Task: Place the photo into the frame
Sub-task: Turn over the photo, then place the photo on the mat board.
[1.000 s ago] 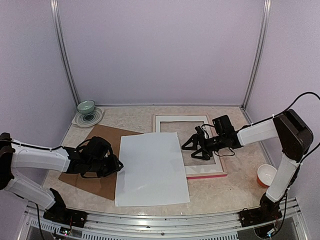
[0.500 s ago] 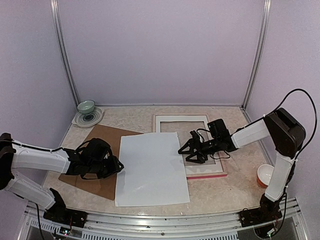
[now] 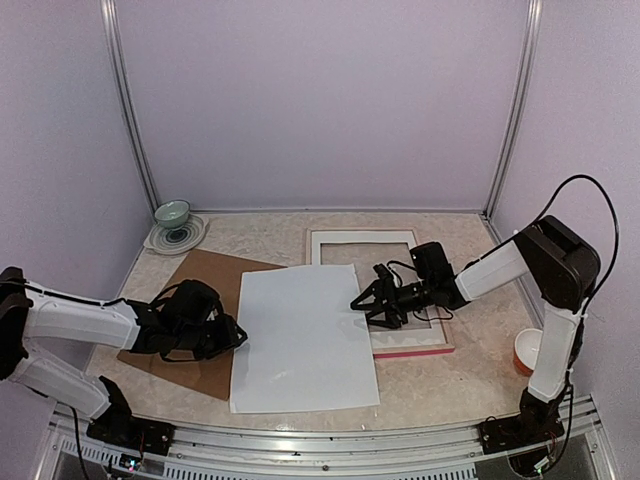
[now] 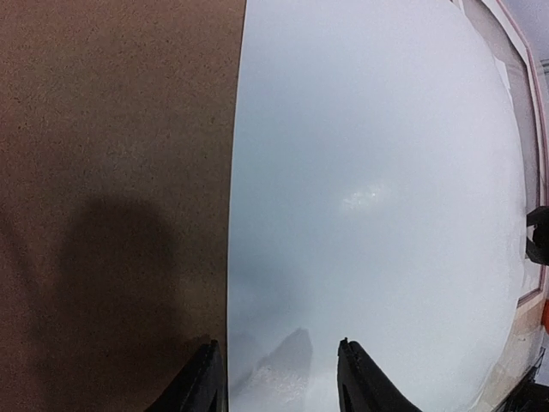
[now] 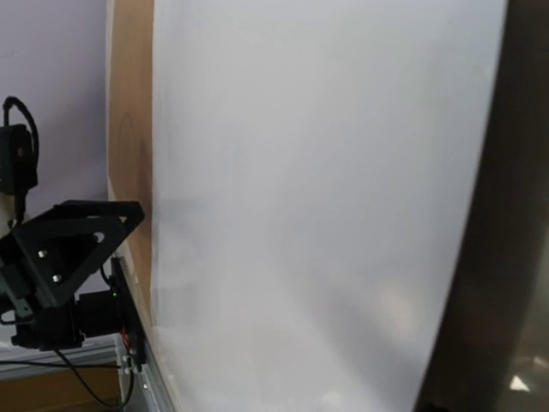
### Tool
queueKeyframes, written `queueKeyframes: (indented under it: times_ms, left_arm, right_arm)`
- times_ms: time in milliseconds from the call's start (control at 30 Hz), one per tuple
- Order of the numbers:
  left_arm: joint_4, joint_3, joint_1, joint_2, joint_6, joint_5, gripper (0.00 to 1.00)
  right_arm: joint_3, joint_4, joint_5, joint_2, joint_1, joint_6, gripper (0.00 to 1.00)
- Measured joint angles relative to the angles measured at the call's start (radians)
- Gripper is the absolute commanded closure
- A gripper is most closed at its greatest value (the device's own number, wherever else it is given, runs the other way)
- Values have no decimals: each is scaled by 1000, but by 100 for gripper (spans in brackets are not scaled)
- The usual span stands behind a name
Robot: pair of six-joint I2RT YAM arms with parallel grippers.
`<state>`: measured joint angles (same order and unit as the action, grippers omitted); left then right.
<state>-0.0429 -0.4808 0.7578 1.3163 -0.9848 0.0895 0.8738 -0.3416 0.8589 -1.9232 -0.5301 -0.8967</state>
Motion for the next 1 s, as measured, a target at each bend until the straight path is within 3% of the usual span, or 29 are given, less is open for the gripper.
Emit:
queueKeyframes:
  times_ms: [467,533,700,1000]
  left_arm:
    - [6,11,0,-18,-1,-3,53]
    - [6,11,0,-24,-1,-3,53]
    - [5,11,0,-46,-2,-3,53]
    - [5,11,0,-67,-4,-3,53]
  right_arm:
    - [-19,-150,59,-63,0,-94,45]
    - [-21,-161,63,-71,0,-102,51]
    - [-22,-219,76,-87,-2,-136,77]
    - [-22,-299,102,-109,-4,-183,93]
